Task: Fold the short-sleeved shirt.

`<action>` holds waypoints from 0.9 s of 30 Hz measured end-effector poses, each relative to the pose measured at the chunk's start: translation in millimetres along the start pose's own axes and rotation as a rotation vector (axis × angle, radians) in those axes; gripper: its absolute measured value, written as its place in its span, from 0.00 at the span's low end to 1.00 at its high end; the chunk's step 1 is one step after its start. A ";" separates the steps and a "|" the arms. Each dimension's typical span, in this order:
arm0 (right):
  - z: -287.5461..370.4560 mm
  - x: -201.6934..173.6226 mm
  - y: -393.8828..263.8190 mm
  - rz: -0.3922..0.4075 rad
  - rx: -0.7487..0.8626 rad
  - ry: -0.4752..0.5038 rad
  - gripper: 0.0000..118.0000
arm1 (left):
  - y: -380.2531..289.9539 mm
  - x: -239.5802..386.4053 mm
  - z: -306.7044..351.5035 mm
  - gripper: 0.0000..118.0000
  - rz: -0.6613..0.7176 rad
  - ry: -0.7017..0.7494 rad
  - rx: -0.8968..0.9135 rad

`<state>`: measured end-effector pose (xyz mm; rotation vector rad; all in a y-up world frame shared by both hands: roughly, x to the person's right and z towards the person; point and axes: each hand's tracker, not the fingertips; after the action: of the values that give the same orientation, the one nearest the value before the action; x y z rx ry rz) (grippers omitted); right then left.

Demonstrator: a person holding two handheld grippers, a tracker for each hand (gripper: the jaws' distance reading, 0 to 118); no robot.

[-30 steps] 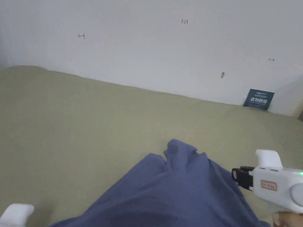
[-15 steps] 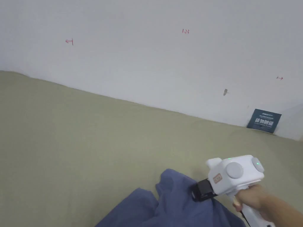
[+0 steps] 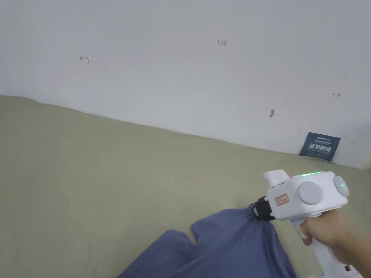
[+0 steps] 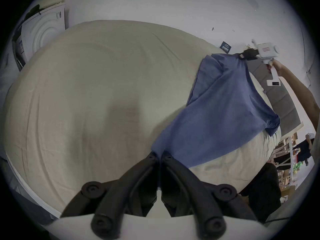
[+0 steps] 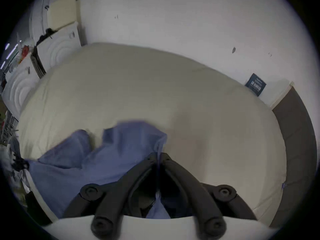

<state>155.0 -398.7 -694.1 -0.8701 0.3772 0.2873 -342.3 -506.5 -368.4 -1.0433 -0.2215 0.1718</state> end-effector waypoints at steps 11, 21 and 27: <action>152.8 8.5 15.7 0.027 0.216 -0.103 0.02 | 89.2 19.8 58.7 0.02 -0.038 -0.037 0.236; 245.7 58.7 77.4 -0.078 0.431 -0.282 0.02 | 276.6 67.9 117.0 0.02 -0.270 0.118 0.415; 281.6 89.8 120.9 -0.136 0.592 -0.355 0.02 | 373.7 80.2 138.5 0.02 -0.236 0.162 0.547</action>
<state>245.1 -95.4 -650.8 -0.2513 0.0588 0.1829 -314.5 -186.9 -618.1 -0.4785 -0.1369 -0.0669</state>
